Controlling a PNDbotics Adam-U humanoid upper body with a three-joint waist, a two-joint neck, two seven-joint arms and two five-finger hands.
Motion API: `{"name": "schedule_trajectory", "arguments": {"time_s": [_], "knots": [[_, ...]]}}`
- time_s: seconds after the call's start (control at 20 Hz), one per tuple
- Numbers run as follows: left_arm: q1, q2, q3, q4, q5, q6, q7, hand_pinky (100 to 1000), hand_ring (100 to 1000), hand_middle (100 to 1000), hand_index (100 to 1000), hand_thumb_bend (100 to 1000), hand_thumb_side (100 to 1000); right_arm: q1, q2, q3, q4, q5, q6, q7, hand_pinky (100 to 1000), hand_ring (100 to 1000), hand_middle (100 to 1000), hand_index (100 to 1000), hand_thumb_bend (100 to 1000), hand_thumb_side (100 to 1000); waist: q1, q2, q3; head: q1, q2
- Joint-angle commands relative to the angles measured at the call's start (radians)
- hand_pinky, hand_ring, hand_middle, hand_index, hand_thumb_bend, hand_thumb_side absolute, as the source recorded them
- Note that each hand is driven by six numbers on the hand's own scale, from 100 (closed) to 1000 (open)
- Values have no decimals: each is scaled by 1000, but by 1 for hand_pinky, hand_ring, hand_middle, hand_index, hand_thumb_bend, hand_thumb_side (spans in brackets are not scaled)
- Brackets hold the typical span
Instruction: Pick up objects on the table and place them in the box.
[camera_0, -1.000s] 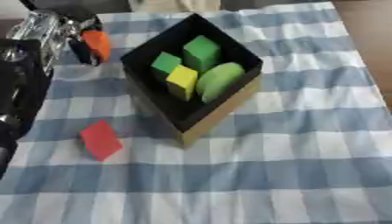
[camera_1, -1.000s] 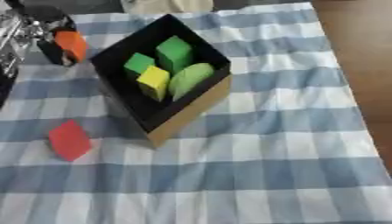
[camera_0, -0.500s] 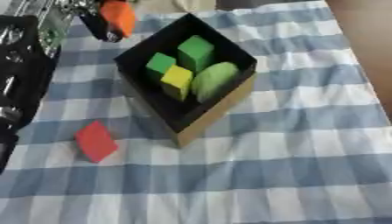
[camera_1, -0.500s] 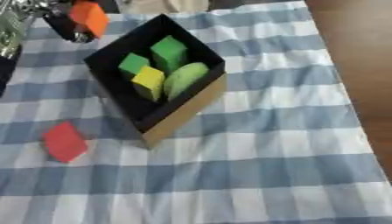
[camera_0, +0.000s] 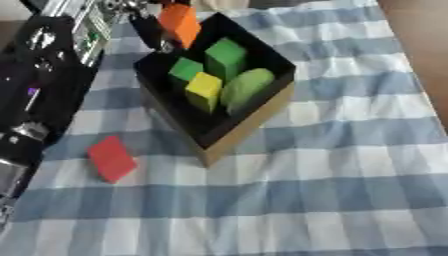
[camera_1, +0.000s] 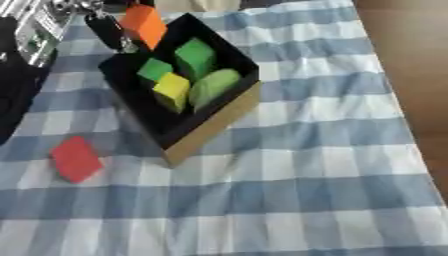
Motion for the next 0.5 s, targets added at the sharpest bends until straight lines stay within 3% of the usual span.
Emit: {"name": "schedule_trajectory", "arguments": {"time_s": [0.05,0.2,0.35,0.5], "knots": [[-19,-8,-8,10,10,-2,-9,748,682,577,686,288,100,-2,-24,-3,-20,-7,-73,77,1000,1000,352,1000,100,523,4,-36,-2,2,4],[-15,-19,-16,32,11,-17,-30,785,737,664,770,376,100,-3,-22,-2,-20,-5,-70,78,1000,1000,352,1000,100,523,3,-36,-1,3,5],[-13,-24,-24,49,-6,-45,-60,882,860,805,876,563,100,-2,-23,-2,-20,-6,-70,77,1000,1000,352,1000,100,523,2,-38,-1,4,1],[-11,-26,-21,59,-36,-67,-74,905,905,844,900,644,100,-1,-22,-2,-20,-8,-70,76,1000,1000,352,1000,100,523,1,-40,-2,4,-8]]}}
